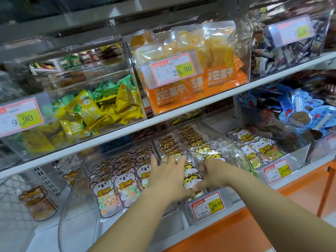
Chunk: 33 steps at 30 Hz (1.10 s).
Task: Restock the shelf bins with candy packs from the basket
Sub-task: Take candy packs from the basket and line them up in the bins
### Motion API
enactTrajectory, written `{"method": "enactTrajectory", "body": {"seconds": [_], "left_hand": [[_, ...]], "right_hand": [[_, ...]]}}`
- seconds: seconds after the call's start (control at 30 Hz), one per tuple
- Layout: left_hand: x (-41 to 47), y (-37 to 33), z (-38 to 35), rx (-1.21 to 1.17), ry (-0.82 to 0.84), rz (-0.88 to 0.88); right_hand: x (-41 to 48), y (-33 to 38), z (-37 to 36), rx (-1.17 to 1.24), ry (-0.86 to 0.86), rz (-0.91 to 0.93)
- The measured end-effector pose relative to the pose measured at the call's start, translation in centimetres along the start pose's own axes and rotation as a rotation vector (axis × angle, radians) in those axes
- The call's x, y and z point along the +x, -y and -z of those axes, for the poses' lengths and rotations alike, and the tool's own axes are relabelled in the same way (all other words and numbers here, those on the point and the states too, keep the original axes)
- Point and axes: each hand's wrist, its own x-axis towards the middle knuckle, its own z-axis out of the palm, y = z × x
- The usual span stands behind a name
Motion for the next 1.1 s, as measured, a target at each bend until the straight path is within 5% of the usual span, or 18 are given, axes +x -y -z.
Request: {"method": "enactTrajectory", "body": {"seconds": [0.3,0.87,1.1], "left_hand": [[3.4,1.1,2.7,0.001,0.354,0.064],[1.5,0.5,1.5,-0.032,0.115,-0.002],[1.7,-0.2,0.8,0.061,0.031,0.088]], "right_hand": [[0.4,0.1,-0.2,-0.147,0.009,-0.108],[0.9,-1.0,-0.9,-0.093,0.094,-0.032],[1.1,0.2,-2.4,-0.201,-0.137,-0.052]]}}
